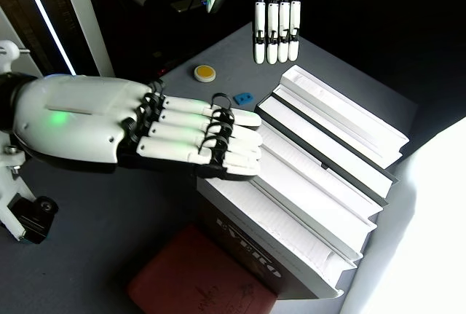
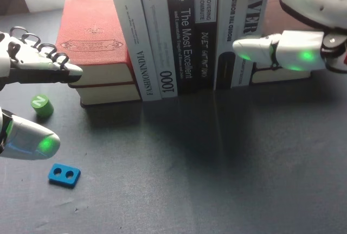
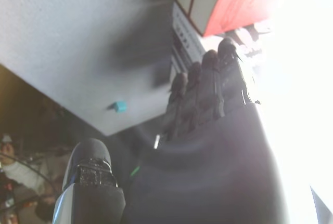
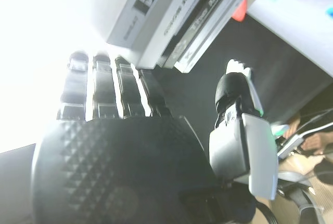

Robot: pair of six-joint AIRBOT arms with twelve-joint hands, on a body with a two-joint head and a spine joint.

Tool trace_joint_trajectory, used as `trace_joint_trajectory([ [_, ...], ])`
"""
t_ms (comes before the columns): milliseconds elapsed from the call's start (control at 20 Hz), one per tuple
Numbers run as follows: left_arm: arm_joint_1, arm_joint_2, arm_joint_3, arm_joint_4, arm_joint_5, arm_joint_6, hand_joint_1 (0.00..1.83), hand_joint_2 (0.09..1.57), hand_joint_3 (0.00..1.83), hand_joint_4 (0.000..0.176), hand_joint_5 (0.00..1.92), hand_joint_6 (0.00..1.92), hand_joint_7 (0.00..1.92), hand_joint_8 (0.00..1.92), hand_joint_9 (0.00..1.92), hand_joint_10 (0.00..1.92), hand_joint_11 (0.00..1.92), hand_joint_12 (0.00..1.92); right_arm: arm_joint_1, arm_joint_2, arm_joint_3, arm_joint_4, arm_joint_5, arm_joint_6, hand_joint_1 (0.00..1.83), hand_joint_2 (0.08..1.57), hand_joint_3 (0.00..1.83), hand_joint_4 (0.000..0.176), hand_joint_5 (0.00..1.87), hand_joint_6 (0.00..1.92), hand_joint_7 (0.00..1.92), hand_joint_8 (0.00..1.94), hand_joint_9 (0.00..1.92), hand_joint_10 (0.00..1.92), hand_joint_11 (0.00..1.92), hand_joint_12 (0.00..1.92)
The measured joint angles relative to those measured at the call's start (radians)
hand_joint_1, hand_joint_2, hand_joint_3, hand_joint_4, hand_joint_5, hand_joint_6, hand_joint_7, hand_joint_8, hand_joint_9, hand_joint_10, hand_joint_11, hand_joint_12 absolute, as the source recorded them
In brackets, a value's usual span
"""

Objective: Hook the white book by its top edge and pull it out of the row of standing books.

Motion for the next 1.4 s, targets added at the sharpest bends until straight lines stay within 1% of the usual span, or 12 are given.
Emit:
trace_joint_trajectory([
  [250,0.0,0.002,0.0,0.0,0.0,0.0,0.0,1.14,0.0,0.0,0.0,0.0,0.0,0.0,0.0,0.0,0.0,0.0,0.0,0.065,-0.085,-0.007,-0.043,-0.002,0.0,1.21,0.01,0.0,0.0,0.0,0.0,0.0,0.0,0.0,0.0,0.0],
  [550,0.0,0.002,0.0,0.0,0.0,0.0,0.0,1.14,0.0,0.0,0.0,0.0,0.0,0.0,0.0,0.0,0.0,0.0,0.002,0.13,-0.157,-0.013,-0.091,-0.006,0.0,1.21,0.0,0.0,0.0,0.0,0.0,0.0,0.0,0.0,0.0,0.0],
  [750,0.0,0.006,0.0,0.0,0.0,0.0,0.0,1.14,0.0,0.0,0.0,0.0,0.0,0.0,0.0,0.0,0.0,0.0,0.002,0.164,-0.174,-0.025,-0.112,-0.007,0.0,1.21,0.0,0.0,0.0,0.0,0.0,0.0,0.0,0.0,0.0,0.0],
  [1050,0.0,0.006,0.0,0.0,0.0,0.0,0.0,1.14,0.0,0.0,0.01,0.01,0.0,0.0,0.0,0.0,0.0,0.0,-0.001,0.203,-0.229,-0.044,-0.144,-0.008,0.0,1.21,0.0,0.0,0.0,0.0,0.0,0.0,0.0,0.0,0.0,0.0],
  [1400,0.0,0.006,0.0,0.0,0.0,0.0,0.0,1.14,0.0,0.0,0.03,0.01,0.02,0.01,0.0,0.0,0.0,0.0,-0.013,0.25,-0.271,-0.058,-0.169,-0.009,0.0,1.22,0.0,0.0,0.0,0.0,0.0,0.0,0.0,0.0,0.0,0.0],
])
